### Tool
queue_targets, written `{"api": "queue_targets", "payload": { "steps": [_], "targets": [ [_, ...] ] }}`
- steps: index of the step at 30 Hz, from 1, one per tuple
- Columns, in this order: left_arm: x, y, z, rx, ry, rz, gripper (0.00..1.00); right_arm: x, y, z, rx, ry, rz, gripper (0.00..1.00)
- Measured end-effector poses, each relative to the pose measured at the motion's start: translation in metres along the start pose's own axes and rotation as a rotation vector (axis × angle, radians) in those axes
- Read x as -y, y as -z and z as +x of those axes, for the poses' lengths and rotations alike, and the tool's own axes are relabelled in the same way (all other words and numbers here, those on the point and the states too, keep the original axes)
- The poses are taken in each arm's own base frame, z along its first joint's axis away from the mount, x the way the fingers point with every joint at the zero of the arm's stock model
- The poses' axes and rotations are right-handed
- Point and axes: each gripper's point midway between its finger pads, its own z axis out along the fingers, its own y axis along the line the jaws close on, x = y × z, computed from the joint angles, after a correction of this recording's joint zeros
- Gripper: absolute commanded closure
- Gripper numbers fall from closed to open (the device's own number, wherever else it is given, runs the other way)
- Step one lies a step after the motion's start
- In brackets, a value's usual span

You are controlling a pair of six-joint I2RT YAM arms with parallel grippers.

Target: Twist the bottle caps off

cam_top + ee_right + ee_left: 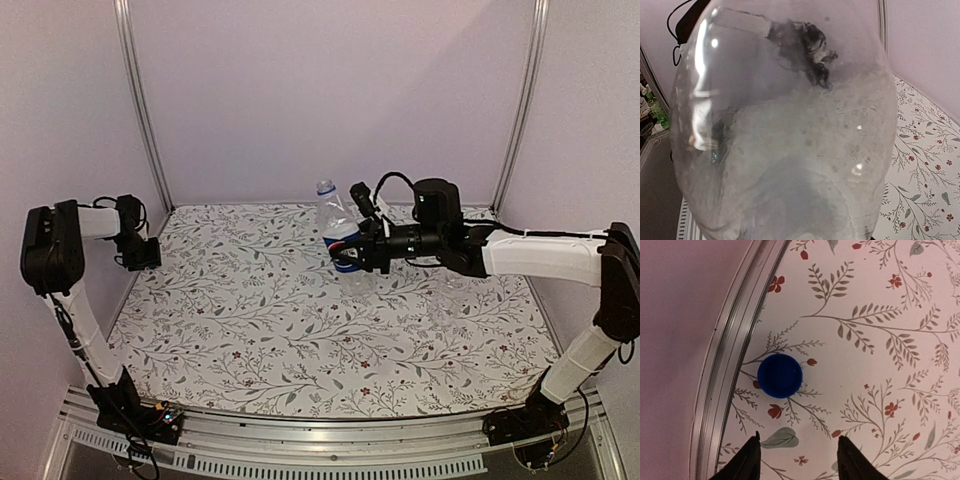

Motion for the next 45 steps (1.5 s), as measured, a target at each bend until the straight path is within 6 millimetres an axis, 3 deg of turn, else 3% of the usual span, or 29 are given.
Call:
{"api": "queue_targets", "payload": {
  "steps": [4,13,20,29,40,45],
  "targets": [
    [-0.006,-0.009,-0.001,-0.012,0.006,-0.008,0.51,0.003,-0.006,0.01,-0.018,-0.014,-0.009,0.63],
    [-0.004,-0.009,-0.038,0.066,0.004,0.003,0.56,0.006,-0.014,0.027,-0.051,-0.039,-0.025,0.64],
    [-0.002,-0.029,-0.027,0.019,-0.002,0.01,0.6,0.008,-0.016,0.033,-0.062,-0.048,-0.028,0.63],
    [0.0,-0.03,-0.032,0.029,-0.005,0.019,0.62,0.009,-0.019,0.038,-0.074,-0.056,-0.03,0.64],
    [0.0,-0.047,-0.026,-0.004,-0.015,0.02,0.66,0.011,-0.021,0.044,-0.084,-0.064,-0.032,0.64],
    [0.0,-0.048,-0.025,-0.006,-0.018,0.02,0.72,0.011,-0.022,0.045,-0.087,-0.067,-0.034,0.64]
  ]
}}
